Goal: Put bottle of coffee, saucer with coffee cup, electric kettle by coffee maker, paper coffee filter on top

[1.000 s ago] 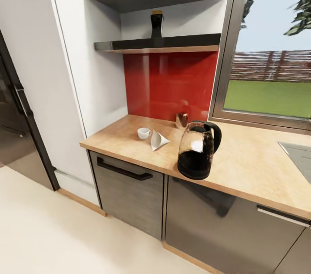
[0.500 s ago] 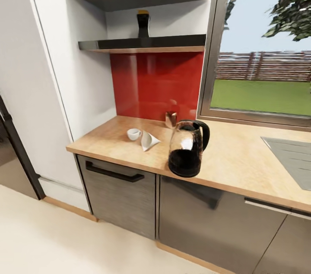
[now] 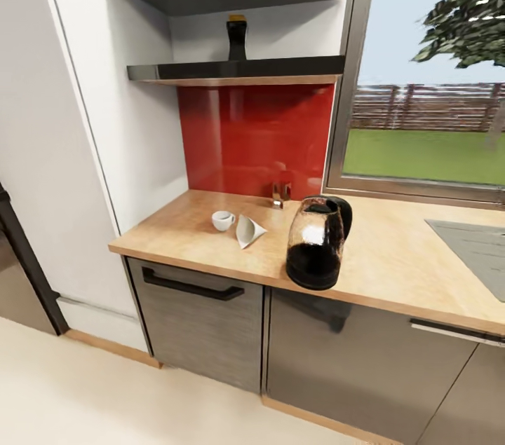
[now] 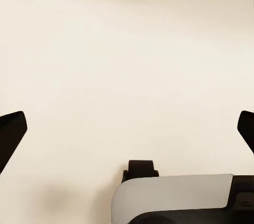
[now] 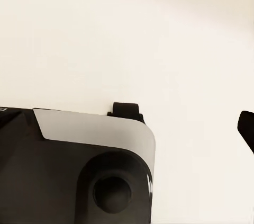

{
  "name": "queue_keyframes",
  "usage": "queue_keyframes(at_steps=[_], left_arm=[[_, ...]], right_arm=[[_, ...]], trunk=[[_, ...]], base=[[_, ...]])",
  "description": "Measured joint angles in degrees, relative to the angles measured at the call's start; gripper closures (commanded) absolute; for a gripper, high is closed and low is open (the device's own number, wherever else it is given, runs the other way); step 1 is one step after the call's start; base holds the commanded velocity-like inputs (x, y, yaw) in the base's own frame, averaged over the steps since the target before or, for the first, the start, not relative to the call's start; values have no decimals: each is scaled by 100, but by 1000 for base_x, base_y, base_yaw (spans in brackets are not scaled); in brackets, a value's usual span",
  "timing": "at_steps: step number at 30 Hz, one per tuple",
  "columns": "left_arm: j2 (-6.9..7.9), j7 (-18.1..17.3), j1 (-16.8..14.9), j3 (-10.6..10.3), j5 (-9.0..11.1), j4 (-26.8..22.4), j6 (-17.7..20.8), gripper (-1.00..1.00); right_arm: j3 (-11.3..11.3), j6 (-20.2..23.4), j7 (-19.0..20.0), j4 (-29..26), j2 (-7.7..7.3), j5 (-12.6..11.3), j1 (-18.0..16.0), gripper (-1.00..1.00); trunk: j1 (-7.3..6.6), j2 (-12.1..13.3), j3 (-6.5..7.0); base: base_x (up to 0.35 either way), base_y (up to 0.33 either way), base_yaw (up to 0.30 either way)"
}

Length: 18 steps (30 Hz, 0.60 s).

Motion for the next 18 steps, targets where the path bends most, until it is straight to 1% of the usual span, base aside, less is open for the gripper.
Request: queue_keyframes(at_steps=[18], left_arm=[[3, 0, 0, 0, 0, 0, 0, -100]], right_arm=[[0, 0, 0, -1, -2, 0, 0, -100]], trunk=[[0, 0, 0]], base=[[1, 4, -255]])
